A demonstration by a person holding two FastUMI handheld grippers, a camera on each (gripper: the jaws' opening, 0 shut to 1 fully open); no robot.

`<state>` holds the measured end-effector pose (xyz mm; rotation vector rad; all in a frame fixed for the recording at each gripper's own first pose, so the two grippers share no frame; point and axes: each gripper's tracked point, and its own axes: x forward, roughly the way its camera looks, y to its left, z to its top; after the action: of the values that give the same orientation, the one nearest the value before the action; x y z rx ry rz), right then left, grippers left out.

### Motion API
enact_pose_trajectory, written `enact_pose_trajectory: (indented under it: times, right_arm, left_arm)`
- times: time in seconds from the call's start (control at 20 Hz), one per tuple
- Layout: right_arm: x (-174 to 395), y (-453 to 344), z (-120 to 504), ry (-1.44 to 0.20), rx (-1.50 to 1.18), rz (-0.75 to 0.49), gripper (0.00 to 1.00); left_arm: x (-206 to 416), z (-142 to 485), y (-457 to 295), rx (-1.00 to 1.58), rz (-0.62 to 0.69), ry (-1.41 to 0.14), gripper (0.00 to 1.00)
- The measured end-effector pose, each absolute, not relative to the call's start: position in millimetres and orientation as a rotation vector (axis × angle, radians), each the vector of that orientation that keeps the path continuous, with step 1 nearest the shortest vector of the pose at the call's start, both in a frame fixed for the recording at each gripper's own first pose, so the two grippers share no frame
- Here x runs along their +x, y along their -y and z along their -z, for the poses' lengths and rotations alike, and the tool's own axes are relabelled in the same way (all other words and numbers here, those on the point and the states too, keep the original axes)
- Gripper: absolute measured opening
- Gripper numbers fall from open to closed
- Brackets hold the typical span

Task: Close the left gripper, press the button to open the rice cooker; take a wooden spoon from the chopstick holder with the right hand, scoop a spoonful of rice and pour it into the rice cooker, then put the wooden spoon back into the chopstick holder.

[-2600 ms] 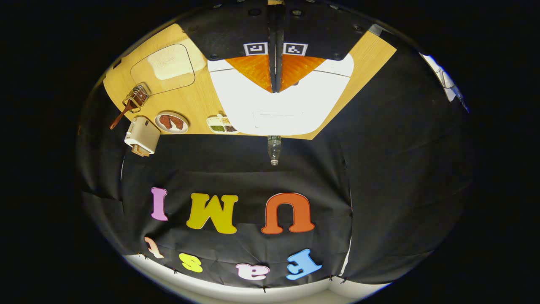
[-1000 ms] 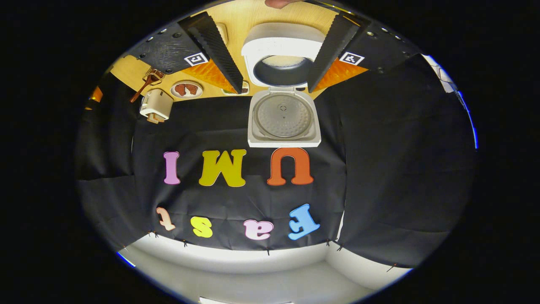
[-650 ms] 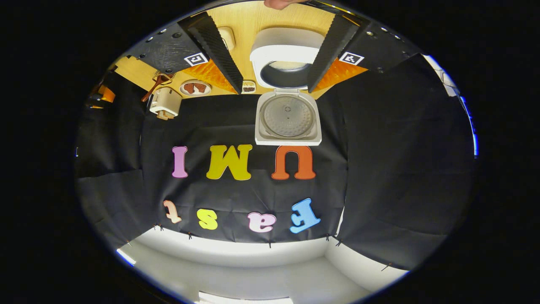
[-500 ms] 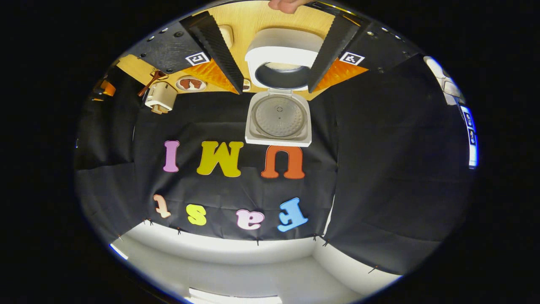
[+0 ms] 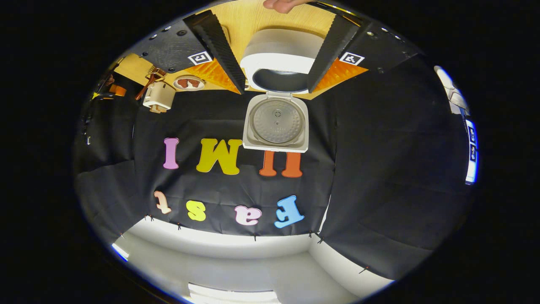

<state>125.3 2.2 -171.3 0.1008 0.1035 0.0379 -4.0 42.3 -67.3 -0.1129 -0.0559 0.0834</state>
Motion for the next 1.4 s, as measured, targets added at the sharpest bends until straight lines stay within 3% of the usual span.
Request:
enact_pose_trajectory:
  times: [0.05,0.2,0.4,0.45,0.5,0.65,1.0,1.1,1.25,1.3,1.35,1.4]
  right_arm:
    - [136,-3,177,-0.110,0.097,-0.034,0.96]
    - [167,-11,194,-0.151,0.099,-0.050,1.00]
    - [205,-15,204,-0.174,0.087,-0.033,0.96]
    - [213,-17,207,-0.182,0.087,-0.027,1.00]
    - [221,-20,211,-0.194,0.097,-0.028,0.96]
    - [243,-33,218,-0.200,0.092,-0.040,1.00]
    - [279,-42,227,-0.227,0.150,-0.072,0.98]
    - [280,-42,232,-0.261,0.212,-0.077,0.81]
    - [275,-43,230,-0.259,0.264,-0.094,0.22]
    - [276,-48,228,-0.255,0.275,-0.114,0.25]
    - [275,-46,228,-0.255,0.264,-0.101,0.19]
    - [274,-44,226,-0.251,0.254,-0.094,0.18]
  left_arm:
    - [-5,67,-44,-0.105,-0.089,0.074,0.94]
    - [-5,68,-48,-0.084,-0.101,0.136,0.94]
    - [5,84,-41,-0.068,-0.073,0.114,0.94]
    - [7,86,-42,-0.069,-0.075,0.110,0.94]
    - [7,85,-38,-0.077,-0.063,0.110,0.94]
    - [12,90,-17,-0.099,0.032,0.112,0.94]
    - [15,88,-13,-0.057,0.078,0.160,0.94]
    - [15,94,-16,-0.037,0.067,0.144,0.94]
    - [10,98,-16,-0.061,0.080,0.126,0.94]
    - [5,96,-15,-0.082,0.098,0.126,0.94]
    - [2,95,-14,-0.101,0.108,0.128,0.94]
    - [0,96,-19,-0.113,0.106,0.128,0.94]
